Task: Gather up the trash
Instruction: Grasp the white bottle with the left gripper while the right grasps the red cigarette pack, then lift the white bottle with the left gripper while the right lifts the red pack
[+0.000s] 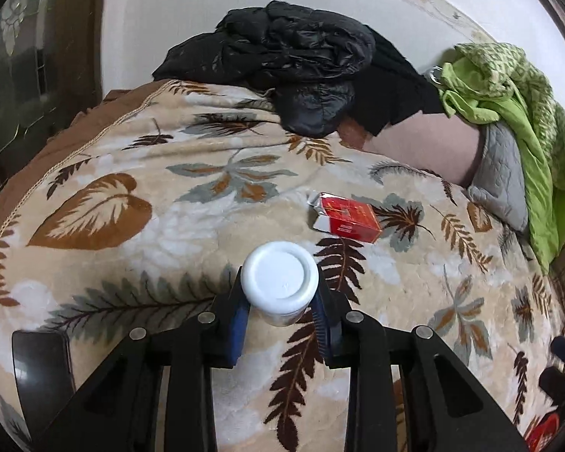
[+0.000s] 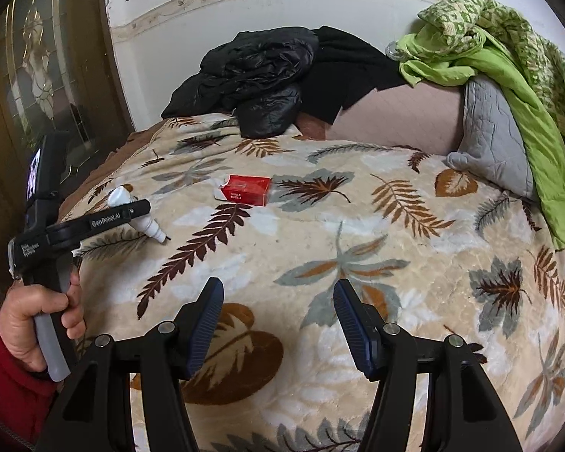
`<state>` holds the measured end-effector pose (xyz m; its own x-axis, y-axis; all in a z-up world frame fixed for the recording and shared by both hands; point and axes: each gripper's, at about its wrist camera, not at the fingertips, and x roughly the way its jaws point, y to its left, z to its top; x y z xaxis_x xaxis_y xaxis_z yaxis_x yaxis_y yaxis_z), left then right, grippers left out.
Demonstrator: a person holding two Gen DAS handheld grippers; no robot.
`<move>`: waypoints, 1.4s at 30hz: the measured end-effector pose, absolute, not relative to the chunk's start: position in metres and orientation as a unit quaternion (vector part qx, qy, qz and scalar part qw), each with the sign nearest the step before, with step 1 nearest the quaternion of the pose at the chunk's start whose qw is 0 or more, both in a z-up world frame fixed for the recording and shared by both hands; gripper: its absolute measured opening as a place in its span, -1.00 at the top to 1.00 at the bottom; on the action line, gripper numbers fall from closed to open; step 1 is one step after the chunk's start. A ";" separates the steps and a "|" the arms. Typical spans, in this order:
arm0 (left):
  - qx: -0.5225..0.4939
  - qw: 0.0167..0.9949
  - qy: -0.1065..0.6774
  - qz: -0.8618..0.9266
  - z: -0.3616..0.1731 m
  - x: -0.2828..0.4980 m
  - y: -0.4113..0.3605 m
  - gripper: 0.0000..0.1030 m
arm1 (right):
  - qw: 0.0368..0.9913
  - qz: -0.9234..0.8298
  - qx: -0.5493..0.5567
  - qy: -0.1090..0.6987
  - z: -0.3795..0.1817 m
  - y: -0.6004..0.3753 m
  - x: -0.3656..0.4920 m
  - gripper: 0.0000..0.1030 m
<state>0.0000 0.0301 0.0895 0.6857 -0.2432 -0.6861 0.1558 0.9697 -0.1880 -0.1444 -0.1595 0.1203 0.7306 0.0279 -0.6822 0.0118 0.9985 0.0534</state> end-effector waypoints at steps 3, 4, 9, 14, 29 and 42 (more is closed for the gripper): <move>-0.056 0.916 0.379 -0.116 0.090 0.000 0.027 0.44 | 0.932 0.005 0.027 0.362 0.124 -0.156 -0.146 -0.25; -0.057 0.916 0.379 -0.119 0.091 -0.001 0.026 0.44 | 0.932 0.007 0.027 0.362 0.124 -0.155 -0.147 -0.25; -0.051 0.918 0.375 -0.119 0.091 -0.002 0.026 0.44 | 0.927 0.016 0.017 0.374 0.115 -0.153 -0.143 -0.25; -0.053 0.921 0.369 -0.115 0.094 -0.001 0.031 0.44 | 0.923 0.055 -0.001 0.381 0.119 -0.157 -0.125 -0.26; -0.063 0.911 0.398 -0.090 0.070 0.024 0.047 0.44 | 0.893 0.137 -0.012 0.428 0.077 -0.146 0.054 -0.31; -0.072 0.908 0.401 -0.095 0.069 0.028 0.049 0.43 | 0.841 0.169 0.108 0.503 0.011 -0.140 0.182 -0.31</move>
<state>0.0277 0.0485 0.0692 0.6611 -0.2302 -0.7141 0.1148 0.9716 -0.2069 0.1823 -0.1402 0.0114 0.4373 0.3928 -0.8090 -0.1758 0.9195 0.3515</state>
